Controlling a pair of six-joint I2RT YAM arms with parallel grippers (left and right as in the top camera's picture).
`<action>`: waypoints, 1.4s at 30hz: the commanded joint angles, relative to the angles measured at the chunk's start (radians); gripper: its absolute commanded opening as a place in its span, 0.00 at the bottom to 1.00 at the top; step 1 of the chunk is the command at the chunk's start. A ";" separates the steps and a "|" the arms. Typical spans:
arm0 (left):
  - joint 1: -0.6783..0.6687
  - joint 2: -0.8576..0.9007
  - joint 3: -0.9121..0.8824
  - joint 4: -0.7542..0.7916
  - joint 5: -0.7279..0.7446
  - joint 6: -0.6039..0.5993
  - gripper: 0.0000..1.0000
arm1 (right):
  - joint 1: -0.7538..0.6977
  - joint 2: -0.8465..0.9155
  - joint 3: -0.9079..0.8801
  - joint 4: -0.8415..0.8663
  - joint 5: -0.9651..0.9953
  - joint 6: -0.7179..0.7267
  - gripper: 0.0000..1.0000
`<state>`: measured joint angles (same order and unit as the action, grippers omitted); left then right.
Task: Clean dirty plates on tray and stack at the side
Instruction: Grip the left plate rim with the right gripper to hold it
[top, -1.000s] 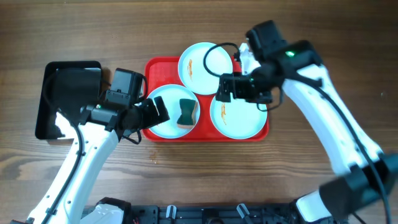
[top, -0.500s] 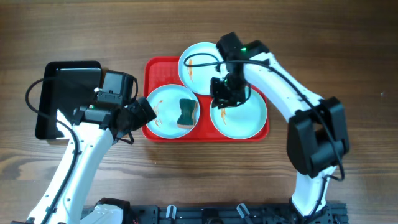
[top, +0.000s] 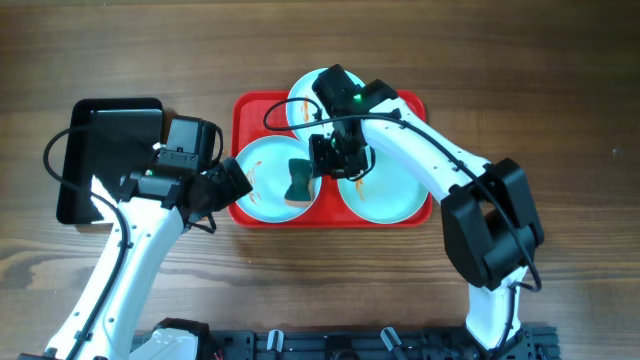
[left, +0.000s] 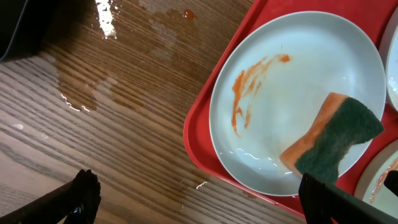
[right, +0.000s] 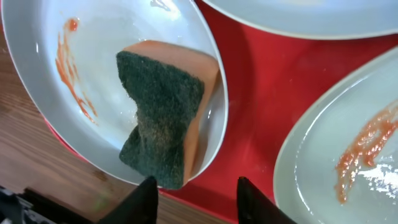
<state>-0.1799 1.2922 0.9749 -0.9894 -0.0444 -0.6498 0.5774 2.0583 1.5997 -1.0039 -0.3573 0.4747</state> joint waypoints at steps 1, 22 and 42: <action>0.005 0.006 -0.008 0.000 -0.013 -0.016 1.00 | 0.001 0.026 0.008 -0.003 0.042 -0.004 0.39; 0.005 0.006 -0.008 0.005 -0.013 -0.017 1.00 | 0.012 0.027 -0.090 0.117 0.050 0.026 0.35; 0.005 0.006 -0.008 0.043 -0.013 -0.010 1.00 | 0.021 0.027 -0.149 0.177 0.072 0.029 0.30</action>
<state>-0.1799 1.2922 0.9741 -0.9493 -0.0444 -0.6498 0.5949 2.0609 1.4609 -0.8387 -0.3050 0.4938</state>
